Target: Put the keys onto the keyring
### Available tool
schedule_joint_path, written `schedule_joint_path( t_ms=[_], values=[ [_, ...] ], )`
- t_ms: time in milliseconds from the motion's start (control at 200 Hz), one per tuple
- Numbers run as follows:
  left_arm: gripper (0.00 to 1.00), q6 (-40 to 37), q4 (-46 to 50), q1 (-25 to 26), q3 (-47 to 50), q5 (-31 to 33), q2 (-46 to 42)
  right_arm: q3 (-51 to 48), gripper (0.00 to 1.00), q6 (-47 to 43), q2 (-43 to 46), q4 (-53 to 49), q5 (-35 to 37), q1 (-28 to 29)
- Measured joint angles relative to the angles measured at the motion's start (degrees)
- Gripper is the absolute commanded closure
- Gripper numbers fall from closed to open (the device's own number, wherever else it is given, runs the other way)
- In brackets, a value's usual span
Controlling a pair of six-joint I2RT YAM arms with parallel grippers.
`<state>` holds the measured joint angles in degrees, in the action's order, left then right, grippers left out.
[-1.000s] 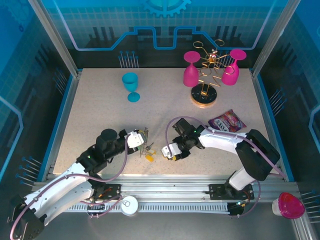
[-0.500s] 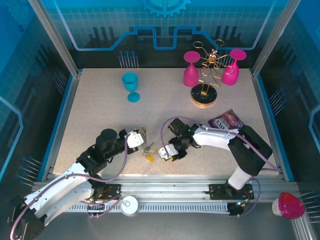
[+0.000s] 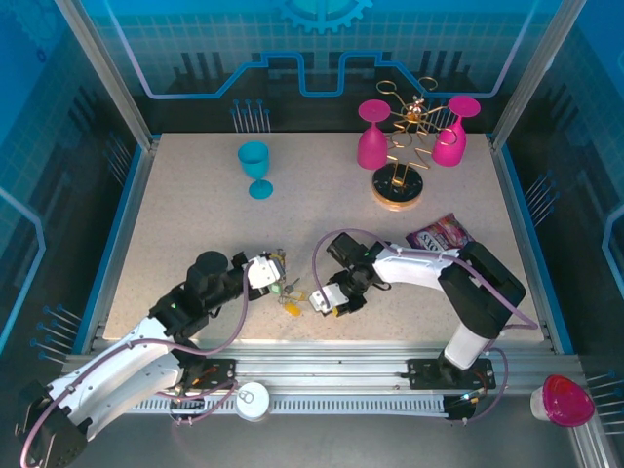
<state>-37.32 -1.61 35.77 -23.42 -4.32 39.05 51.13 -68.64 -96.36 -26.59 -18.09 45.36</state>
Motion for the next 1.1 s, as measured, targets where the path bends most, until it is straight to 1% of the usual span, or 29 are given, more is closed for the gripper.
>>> schedule_joint_path(
  t_ms=[300,550,630,755,1011,1096],
  values=[
    [1.00,0.0,0.0,0.0,0.0,0.0,0.0,0.0,0.85,0.0,0.0,0.0,0.0,0.0],
    [1.00,0.0,0.0,0.0,0.0,0.0,0.0,0.7,0.86,0.0,-0.6,-0.7,0.0,0.0],
    [1.00,0.0,0.0,0.0,0.0,0.0,0.0,1.0,0.90,-0.2,-0.8,-0.9,0.0,0.0],
    [1.00,0.0,0.0,0.0,0.0,0.0,0.0,1.2,1.00,-0.8,-0.8,-1.1,0.0,0.0],
    [1.00,0.0,0.0,0.0,0.0,0.0,0.0,1.3,1.00,-0.3,-0.3,-2.9,-1.3,0.0],
    [1.00,0.0,0.0,0.0,0.0,0.0,0.0,1.3,1.00,2.6,2.1,-3.5,-2.0,0.0]
  ],
)
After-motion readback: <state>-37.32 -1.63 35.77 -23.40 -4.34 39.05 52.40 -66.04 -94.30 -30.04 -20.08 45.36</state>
